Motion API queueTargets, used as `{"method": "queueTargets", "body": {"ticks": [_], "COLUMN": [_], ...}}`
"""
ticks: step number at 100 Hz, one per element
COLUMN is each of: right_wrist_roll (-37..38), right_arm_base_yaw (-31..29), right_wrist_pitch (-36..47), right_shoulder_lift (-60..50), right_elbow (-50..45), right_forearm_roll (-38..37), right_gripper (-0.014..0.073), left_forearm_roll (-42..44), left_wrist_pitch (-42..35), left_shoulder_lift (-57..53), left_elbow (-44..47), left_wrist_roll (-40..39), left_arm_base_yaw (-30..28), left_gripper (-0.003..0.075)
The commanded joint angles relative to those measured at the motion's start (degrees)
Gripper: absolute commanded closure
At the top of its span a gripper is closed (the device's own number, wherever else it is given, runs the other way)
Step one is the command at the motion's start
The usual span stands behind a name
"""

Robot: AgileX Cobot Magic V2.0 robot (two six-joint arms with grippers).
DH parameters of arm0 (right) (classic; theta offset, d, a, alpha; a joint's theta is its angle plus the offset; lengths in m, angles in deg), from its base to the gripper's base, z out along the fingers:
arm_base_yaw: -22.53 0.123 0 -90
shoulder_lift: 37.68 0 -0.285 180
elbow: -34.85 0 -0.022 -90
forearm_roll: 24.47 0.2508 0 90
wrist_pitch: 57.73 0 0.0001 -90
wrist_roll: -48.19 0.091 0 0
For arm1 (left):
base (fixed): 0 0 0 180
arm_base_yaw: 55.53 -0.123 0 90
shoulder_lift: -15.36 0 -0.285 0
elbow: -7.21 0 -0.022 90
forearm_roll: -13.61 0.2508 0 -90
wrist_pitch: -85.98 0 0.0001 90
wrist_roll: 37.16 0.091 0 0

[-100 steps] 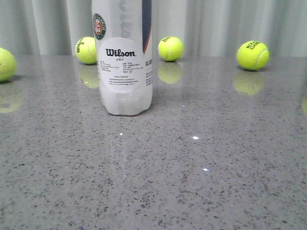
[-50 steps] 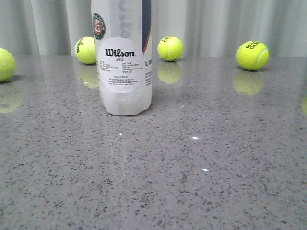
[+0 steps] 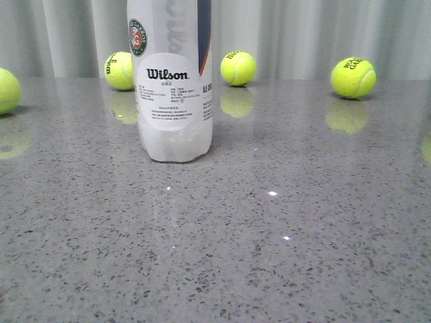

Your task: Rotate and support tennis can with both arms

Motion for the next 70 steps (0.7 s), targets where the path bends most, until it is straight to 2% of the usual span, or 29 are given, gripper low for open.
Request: {"method": "queueTargets", "body": {"ticks": [1,15,70], "right_wrist_roll": [2.15,3.29,3.29], "right_arm_base_yaw": [-0.63,-0.68,-0.69], "right_wrist_pitch": [6.14,2.11,2.34], "right_shoulder_lift": [-1.78,-6.71,-6.69], "right_elbow": [-1.98,-2.61,-2.61], "right_forearm_roll": [-1.08,-1.27,-1.36], "right_gripper": [0.0650,0.0650,0.0650], "left_forearm_roll": [0.00,0.00,0.00], "left_wrist_pitch": [-4.72,-4.72,-4.72], "left_shoulder_lift": [-2.21,-2.21,-2.21], "left_elbow": [2.77,2.77,2.77], "left_wrist_roll": [-0.37,-0.37,-0.37], "left_arm_base_yaw": [-0.04,-0.04,-0.04], "left_gripper": [0.0741,0.0741,0.0741]}}
